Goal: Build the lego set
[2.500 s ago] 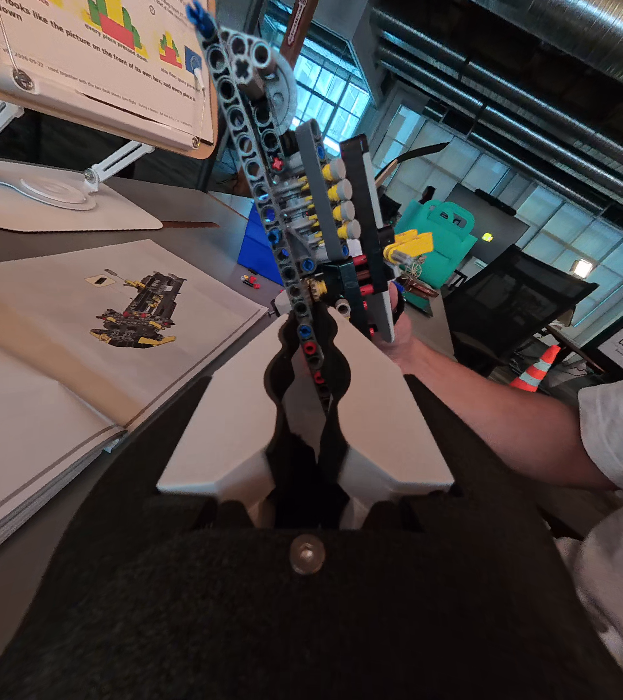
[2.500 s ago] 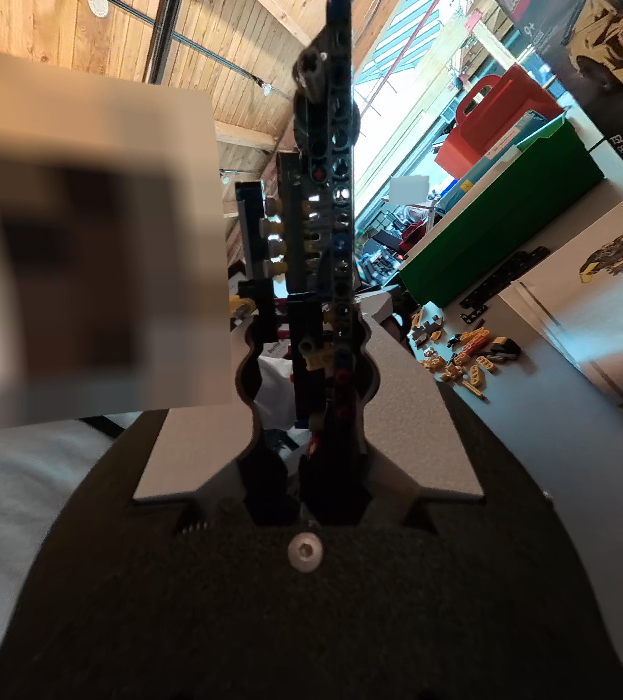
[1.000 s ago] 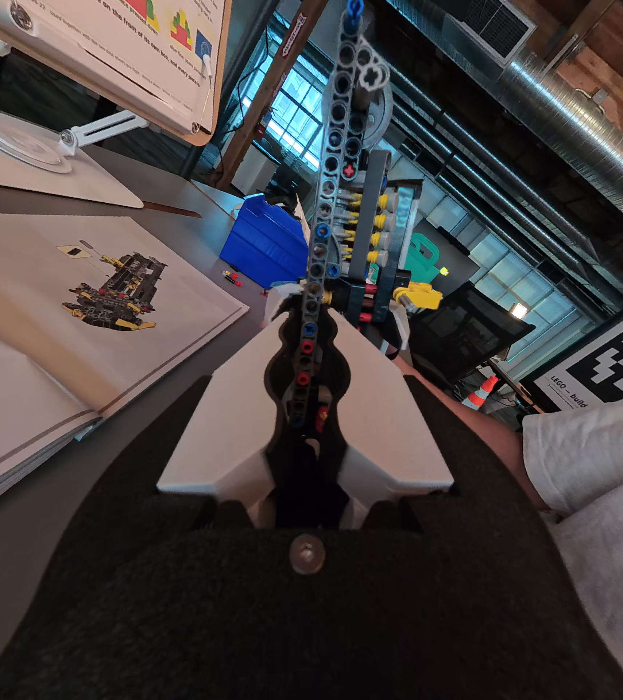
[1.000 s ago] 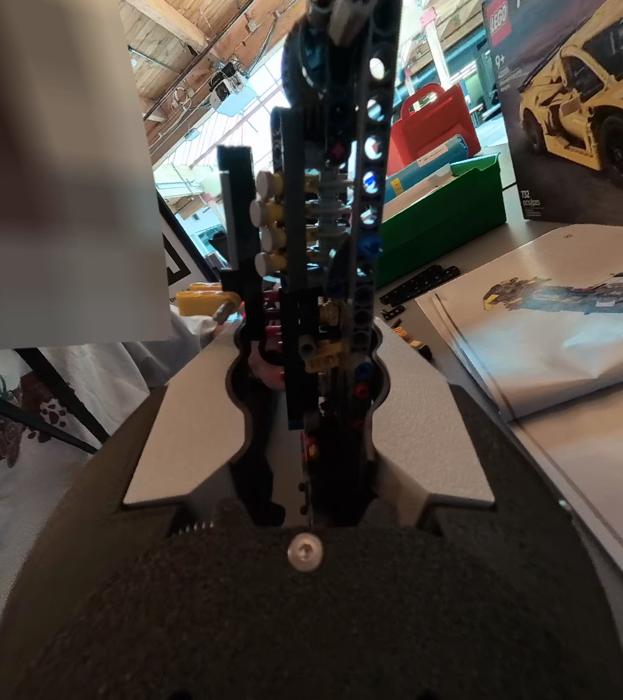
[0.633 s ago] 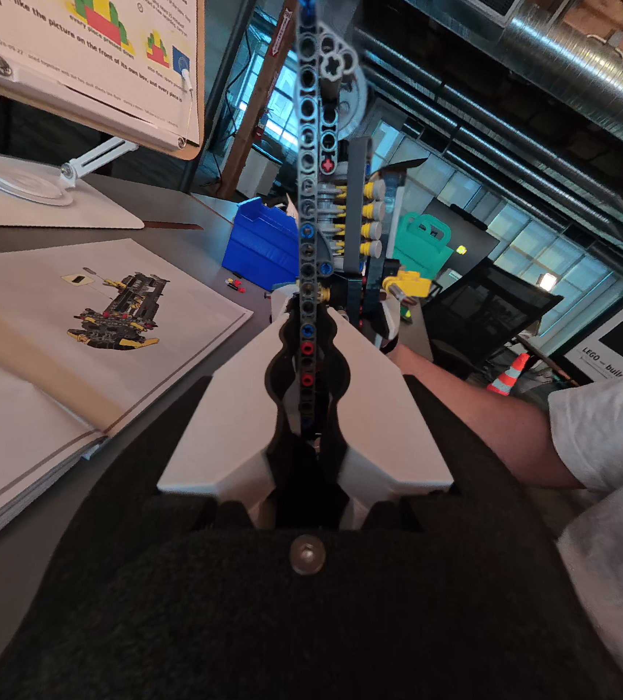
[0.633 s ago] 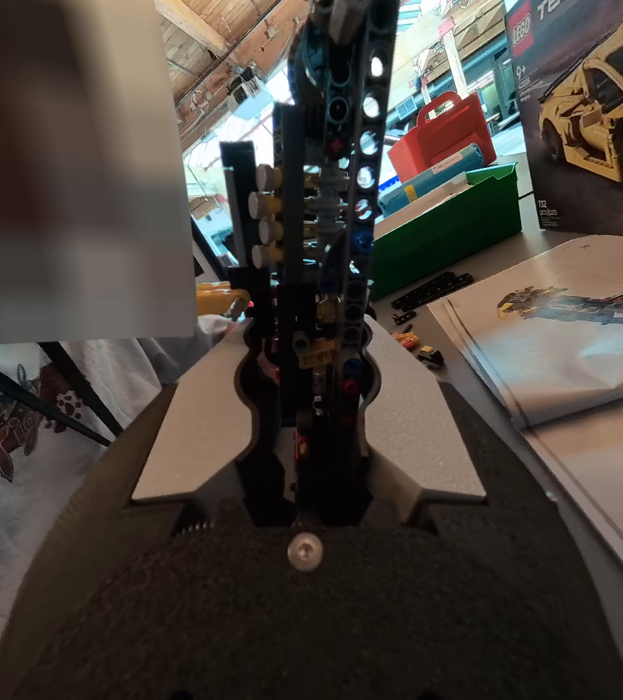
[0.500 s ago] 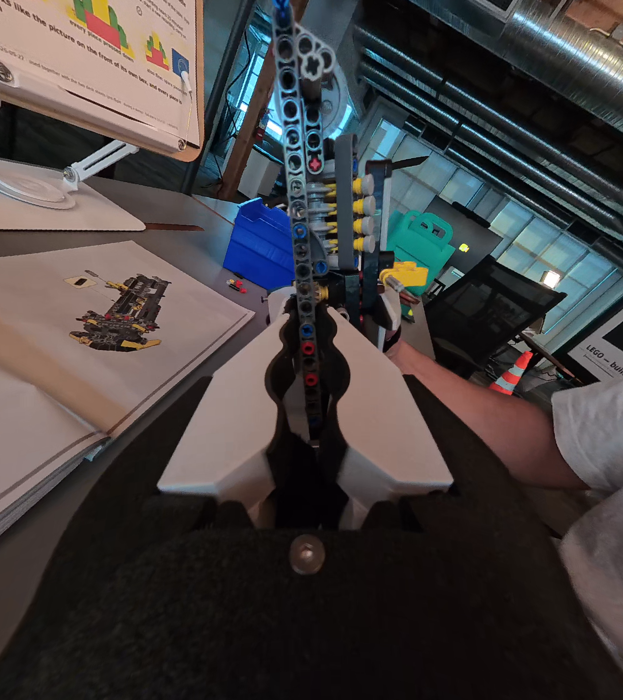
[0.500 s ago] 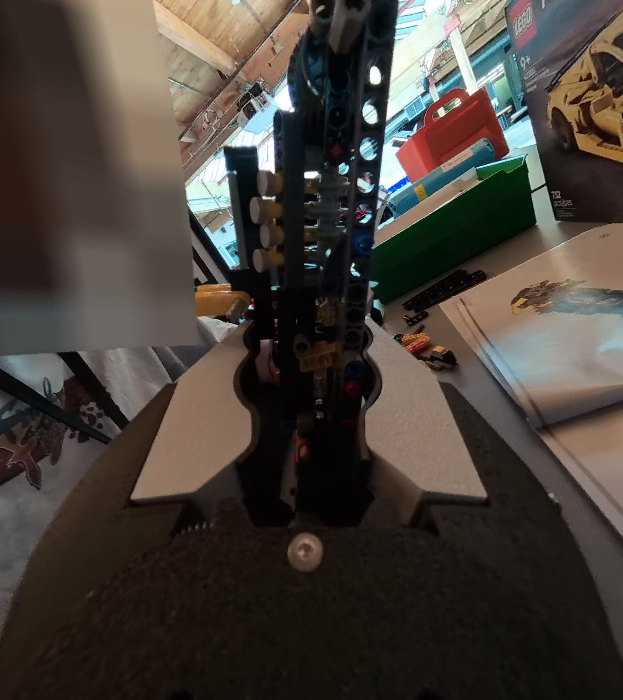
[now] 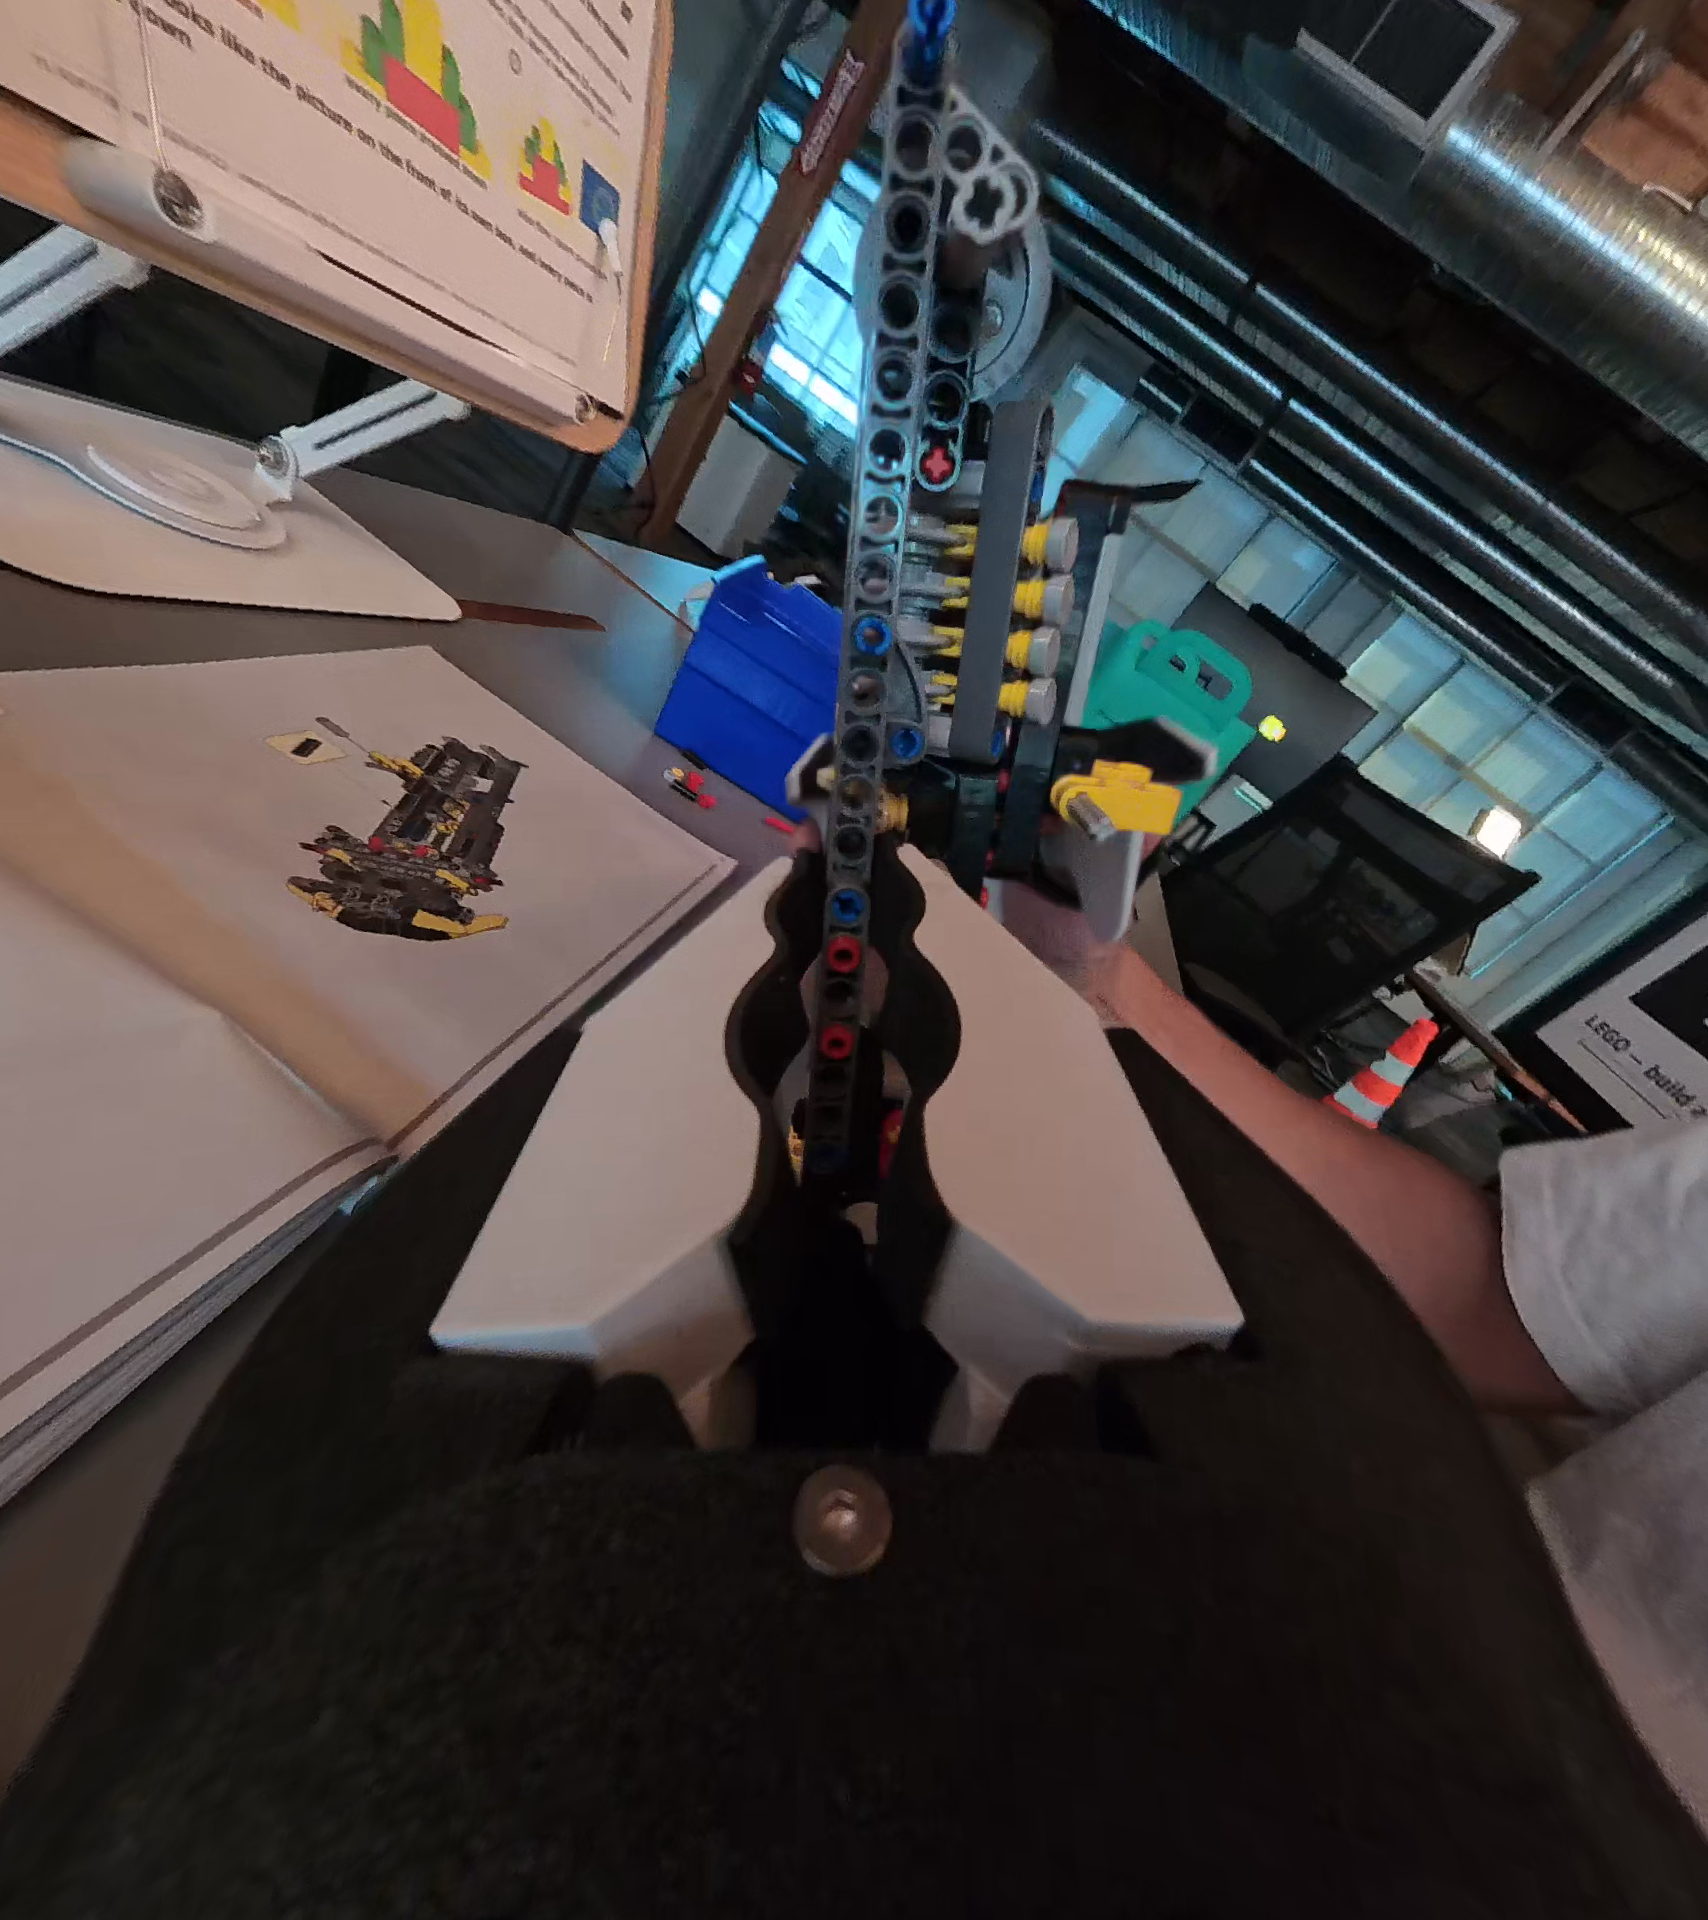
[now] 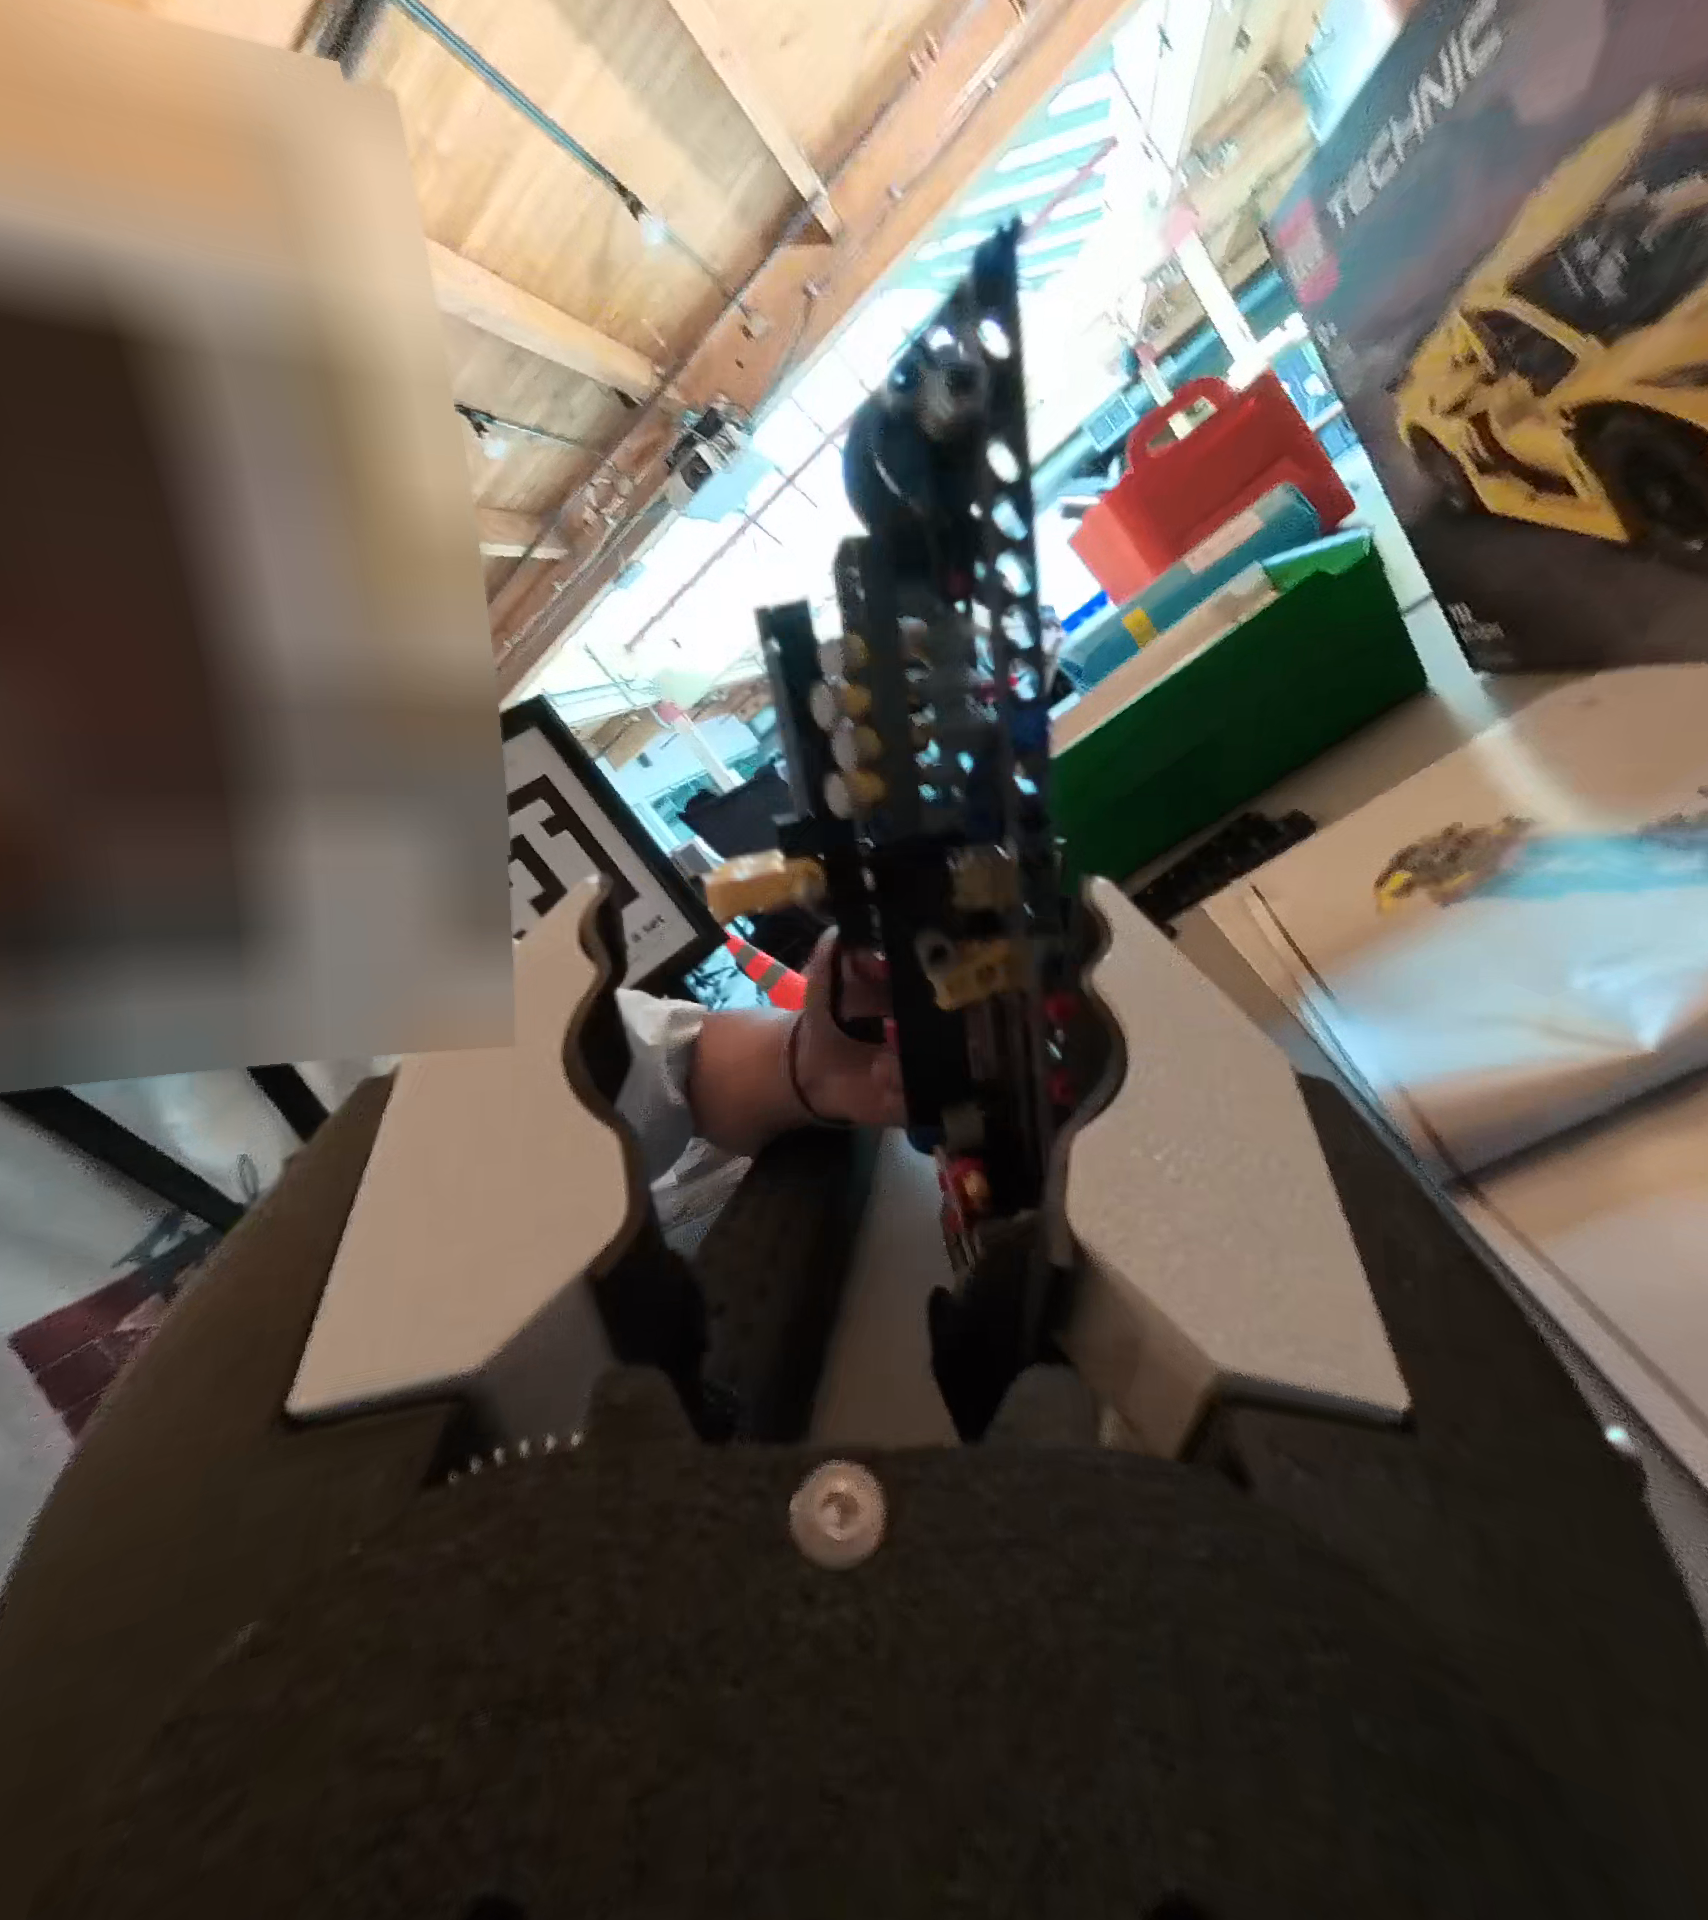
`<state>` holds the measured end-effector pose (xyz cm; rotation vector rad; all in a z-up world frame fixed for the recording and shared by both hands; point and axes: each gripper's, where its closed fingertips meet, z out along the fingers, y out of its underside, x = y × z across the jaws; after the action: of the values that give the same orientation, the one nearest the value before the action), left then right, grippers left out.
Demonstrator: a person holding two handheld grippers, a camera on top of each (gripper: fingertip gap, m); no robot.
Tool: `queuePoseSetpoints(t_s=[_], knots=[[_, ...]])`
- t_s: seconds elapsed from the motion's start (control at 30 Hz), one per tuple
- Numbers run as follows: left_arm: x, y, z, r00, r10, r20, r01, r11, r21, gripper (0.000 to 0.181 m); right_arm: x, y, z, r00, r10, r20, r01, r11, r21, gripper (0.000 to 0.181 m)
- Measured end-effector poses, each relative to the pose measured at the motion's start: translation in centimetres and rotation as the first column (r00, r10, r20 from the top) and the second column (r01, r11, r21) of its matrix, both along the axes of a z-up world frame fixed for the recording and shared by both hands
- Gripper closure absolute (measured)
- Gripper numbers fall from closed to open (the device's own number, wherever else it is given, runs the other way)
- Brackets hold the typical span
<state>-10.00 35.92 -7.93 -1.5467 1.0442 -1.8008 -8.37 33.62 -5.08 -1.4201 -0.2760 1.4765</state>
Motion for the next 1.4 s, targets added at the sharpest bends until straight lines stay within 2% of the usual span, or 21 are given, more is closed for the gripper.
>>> queuePoseSetpoints(t_s=[0.1,0.23,0.3,0.6,0.73,0.83,1.03,1.13,1.2,1.3,1.4], knots=[[0.2,-1.0,-0.9,0.996,-0.063,-0.059,0.068,0.995,0.07,0.174,-0.4,-0.1,-0.1,0.999,0.015,0.033,-0.015,1.0,0.003,0.098],[0.3,-1.9,-0.9,0.994,-0.093,-0.063,0.098,0.991,0.09,0.174,-1.6,-0.3,-1.4,0.986,0.025,0.162,-0.03,0.999,0.023,0.116],[0.2,-2.1,-0.9,0.993,-0.105,-0.063,0.111,0.989,0.098,0.174,-1.4,-0.3,-1.3,0.985,0.008,0.173,-0.016,0.999,0.045,0.123],[0.2,-2.5,-0.5,0.993,-0.105,-0.052,0.11,0.988,0.109,0.174,-1.5,-0.8,-0.7,0.986,0.015,0.164,-0.03,0.996,0.088,0.13],[0.3,-2.2,-0.6,0.995,-0.085,-0.056,0.09,0.991,0.099,0.173,-1.7,-0.7,-0.8,0.979,-0.014,0.202,-0.008,0.994,0.111,0.131],[0.3,-2.3,-0.4,0.996,-0.075,-0.044,0.08,0.988,0.128,0.173,-1.6,-0.6,-0.5,0.984,-0.02,0.179,0.001,0.995,0.103,0.132],[0.5,-1.8,-0.6,0.998,-0.015,-0.058,0.024,0.987,0.158,0.174,-0.9,0.6,-0.7,0.993,-0.037,0.112,0.037,0.999,0.001,0.125],[0.1,-0.9,-0.1,0.999,0.026,-0.045,-0.017,0.985,0.171,0.174,0.0,0.9,0.5,0.991,-0.117,0.066,0.113,0.992,0.063,0.097],[-0.2,-0.5,0.4,0.999,0.033,-0.024,-0.029,0.989,0.143,0.174,0.2,0.3,1.2,0.993,-0.113,0.041,0.108,0.989,0.1,0.094],[-0.4,-0.1,0.7,1.0,0.025,-0.007,-0.024,0.995,0.099,0.174,-1.1,0.1,-0.5,0.98,-0.103,0.17,0.082,0.989,0.124,0.105],[-0.3,0.0,0.7,1.0,0.014,0.002,-0.014,1.0,0.023,0.174,-1.6,0.6,-0.9,0.982,-0.096,0.164,0.078,0.991,0.111,0.111]])
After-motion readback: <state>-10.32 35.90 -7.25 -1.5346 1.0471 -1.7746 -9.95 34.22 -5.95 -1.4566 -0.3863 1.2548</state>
